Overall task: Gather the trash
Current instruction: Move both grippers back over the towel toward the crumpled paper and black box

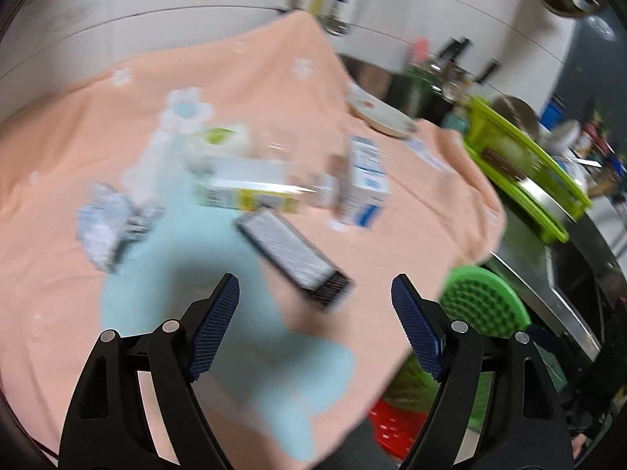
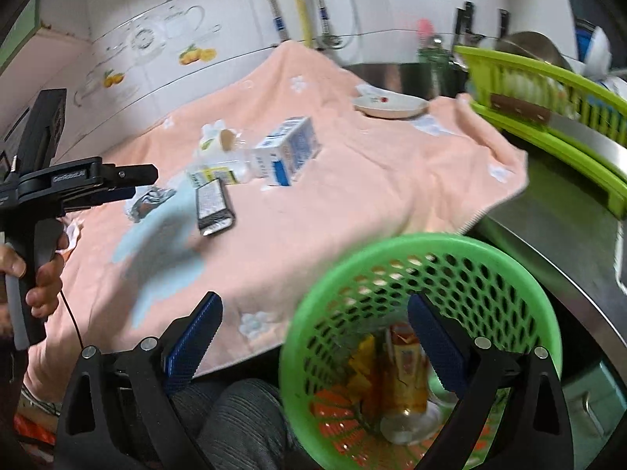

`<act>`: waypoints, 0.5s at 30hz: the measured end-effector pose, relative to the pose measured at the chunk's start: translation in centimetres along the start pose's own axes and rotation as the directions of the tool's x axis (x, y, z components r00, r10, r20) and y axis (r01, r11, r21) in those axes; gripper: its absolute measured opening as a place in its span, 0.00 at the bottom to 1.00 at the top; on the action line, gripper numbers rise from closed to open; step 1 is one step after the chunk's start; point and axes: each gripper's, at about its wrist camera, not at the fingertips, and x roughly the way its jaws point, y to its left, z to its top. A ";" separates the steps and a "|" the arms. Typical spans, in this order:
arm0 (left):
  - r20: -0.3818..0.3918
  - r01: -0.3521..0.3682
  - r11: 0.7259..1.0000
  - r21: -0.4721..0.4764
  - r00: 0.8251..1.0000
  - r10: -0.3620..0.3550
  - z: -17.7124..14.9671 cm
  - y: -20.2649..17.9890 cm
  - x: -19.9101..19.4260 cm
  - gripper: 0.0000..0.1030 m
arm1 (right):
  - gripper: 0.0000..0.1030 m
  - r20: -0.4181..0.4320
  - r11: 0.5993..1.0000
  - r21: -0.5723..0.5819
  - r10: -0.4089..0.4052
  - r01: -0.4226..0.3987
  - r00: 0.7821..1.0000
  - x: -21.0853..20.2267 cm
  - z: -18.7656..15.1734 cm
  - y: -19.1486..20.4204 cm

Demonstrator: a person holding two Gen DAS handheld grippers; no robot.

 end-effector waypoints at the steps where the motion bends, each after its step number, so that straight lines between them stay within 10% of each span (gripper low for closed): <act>1: 0.006 -0.018 1.000 -0.007 1.000 0.018 0.2 0.8 -0.1 0.77 | 0.90 -0.003 1.000 -0.009 0.011 -0.011 1.000 0.4 0.3 0.4; 15: -0.034 -0.225 0.959 -0.172 0.974 0.223 2.5 12.9 1.8 0.86 | 0.85 -0.058 0.983 -0.129 0.122 -0.128 0.991 6.2 4.9 6.4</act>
